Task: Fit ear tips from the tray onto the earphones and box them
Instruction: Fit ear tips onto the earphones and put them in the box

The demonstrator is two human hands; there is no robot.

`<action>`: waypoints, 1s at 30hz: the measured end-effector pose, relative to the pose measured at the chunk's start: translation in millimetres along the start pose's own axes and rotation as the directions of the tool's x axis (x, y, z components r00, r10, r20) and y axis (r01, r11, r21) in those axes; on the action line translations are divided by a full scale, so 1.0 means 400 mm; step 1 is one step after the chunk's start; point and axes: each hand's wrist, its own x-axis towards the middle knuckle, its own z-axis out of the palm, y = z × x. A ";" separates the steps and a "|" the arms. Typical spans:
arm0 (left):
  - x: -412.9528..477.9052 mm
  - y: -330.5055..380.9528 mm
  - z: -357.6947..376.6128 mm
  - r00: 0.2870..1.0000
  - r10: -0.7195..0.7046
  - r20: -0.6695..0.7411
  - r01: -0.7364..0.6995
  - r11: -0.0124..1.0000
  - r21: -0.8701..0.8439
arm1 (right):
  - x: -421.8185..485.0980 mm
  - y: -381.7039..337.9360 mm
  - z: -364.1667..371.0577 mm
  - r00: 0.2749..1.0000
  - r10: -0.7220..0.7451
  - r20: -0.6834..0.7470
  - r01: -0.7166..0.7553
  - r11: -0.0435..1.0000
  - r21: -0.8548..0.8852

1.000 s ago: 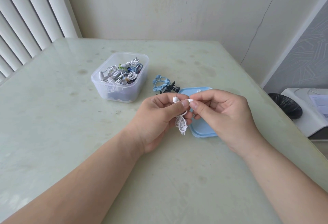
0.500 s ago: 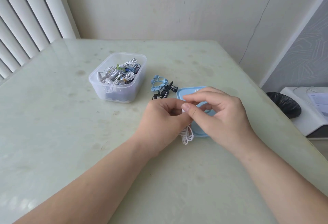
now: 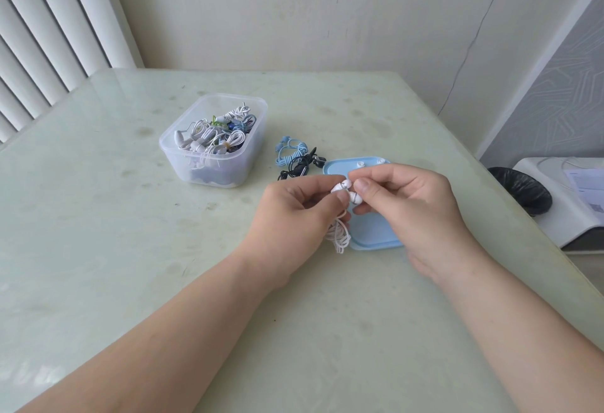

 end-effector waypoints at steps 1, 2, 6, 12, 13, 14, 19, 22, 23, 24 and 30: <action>0.000 0.000 0.000 1.000 0.001 0.003 -0.001 1.000 0.001 | 0.000 0.000 0.000 1.000 0.017 0.006 -0.017 1.000 0.014; 0.001 -0.002 -0.001 1.000 0.002 0.004 -0.002 1.000 0.001 | 0.001 0.000 -0.001 0.999 0.034 0.008 -0.034 0.999 0.026; 0.001 -0.004 -0.001 1.000 0.001 -0.003 -0.001 1.000 0.021 | 0.002 -0.001 -0.004 0.997 0.076 0.007 -0.076 0.997 0.034; 0.004 -0.006 0.000 1.000 0.013 -0.010 -0.012 1.000 0.023 | 0.000 -0.003 -0.005 0.998 0.063 0.030 -0.064 0.998 0.003; 0.003 -0.006 0.000 1.000 0.012 -0.012 -0.011 1.000 0.026 | 0.000 -0.003 -0.006 0.999 0.040 0.020 -0.039 0.999 -0.010; 0.003 -0.006 0.001 1.000 0.010 -0.015 -0.009 1.000 0.026 | -0.001 -0.003 -0.006 1.000 0.012 0.015 -0.012 0.999 -0.033; 0.003 -0.009 0.001 1.000 0.010 -0.029 -0.010 1.000 0.002 | -0.006 0.000 -0.005 0.997 -0.062 0.053 0.070 0.984 -0.163; 0.005 -0.011 0.000 0.999 0.026 -0.032 -0.026 1.000 -0.005 | -0.006 0.001 -0.007 0.996 -0.041 0.075 0.053 0.986 -0.158; 0.005 -0.011 0.001 0.999 0.030 -0.038 -0.030 1.000 -0.008 | -0.006 0.000 -0.007 0.996 -0.032 0.080 0.044 0.989 -0.143; 0.005 -0.011 0.001 0.999 0.030 -0.045 -0.031 0.999 -0.014 | -0.005 -0.002 -0.007 0.997 -0.020 0.078 0.029 0.992 -0.119; 0.019 -0.011 -0.007 0.996 -0.028 -0.091 0.011 0.985 -0.174 | -0.003 -0.017 -0.020 0.989 0.079 0.124 -0.072 0.996 -0.056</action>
